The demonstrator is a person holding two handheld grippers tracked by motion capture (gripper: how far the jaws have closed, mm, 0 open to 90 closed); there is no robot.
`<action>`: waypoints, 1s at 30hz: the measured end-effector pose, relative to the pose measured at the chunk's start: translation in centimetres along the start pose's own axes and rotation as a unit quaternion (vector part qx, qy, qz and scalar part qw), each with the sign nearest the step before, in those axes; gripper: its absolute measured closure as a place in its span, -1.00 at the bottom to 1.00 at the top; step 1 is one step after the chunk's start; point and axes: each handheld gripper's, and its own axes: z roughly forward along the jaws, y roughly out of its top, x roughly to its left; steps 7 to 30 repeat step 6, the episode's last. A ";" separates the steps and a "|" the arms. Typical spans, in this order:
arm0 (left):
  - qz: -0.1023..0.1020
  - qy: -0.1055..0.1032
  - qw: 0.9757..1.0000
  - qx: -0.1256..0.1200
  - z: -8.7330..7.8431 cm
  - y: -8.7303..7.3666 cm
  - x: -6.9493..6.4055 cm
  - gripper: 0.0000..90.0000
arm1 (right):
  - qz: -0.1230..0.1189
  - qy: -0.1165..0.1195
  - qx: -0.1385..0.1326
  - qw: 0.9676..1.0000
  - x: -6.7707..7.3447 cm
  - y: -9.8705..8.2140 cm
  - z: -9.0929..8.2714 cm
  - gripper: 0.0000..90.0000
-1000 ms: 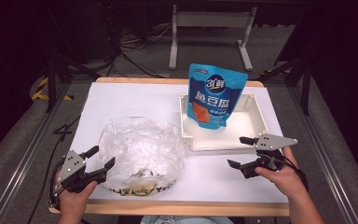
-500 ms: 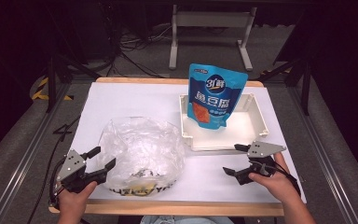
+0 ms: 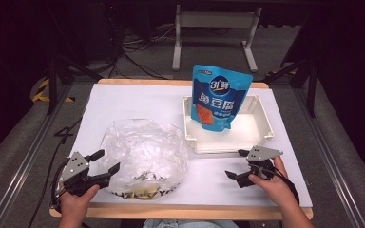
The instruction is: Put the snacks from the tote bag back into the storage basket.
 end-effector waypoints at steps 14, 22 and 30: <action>-0.001 -0.003 1.000 0.000 0.0 0.0 0.1 -0.42 | -0.003 0.004 -0.003 1.000 0.2 0.0 0.1 -0.84; -0.001 -0.003 1.000 0.000 0.0 0.0 0.1 -0.42 | -0.003 0.004 -0.003 1.000 0.2 0.0 0.1 -0.84; -0.001 -0.003 1.000 0.000 0.0 0.0 0.1 -0.42 | -0.003 0.004 -0.003 1.000 0.2 0.0 0.1 -0.84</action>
